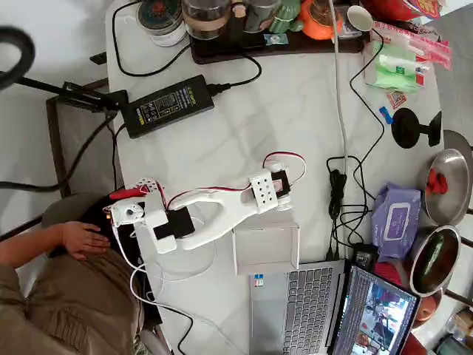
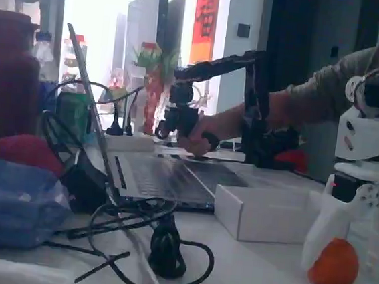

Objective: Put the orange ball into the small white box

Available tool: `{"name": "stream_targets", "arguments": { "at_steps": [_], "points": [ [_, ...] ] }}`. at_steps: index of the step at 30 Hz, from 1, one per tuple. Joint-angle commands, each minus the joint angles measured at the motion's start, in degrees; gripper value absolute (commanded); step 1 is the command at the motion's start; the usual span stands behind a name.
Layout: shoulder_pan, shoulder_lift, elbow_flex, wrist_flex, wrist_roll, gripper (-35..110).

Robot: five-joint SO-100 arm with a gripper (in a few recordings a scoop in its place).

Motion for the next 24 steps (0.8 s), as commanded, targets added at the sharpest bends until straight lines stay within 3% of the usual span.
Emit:
{"name": "stream_targets", "arguments": {
  "at_steps": [1, 24],
  "points": [
    [0.1, 0.4, -0.1, 0.9, 0.4, 36],
    [4.9, 0.4, -1.0, -1.6, 0.4, 36]
  ]
}}
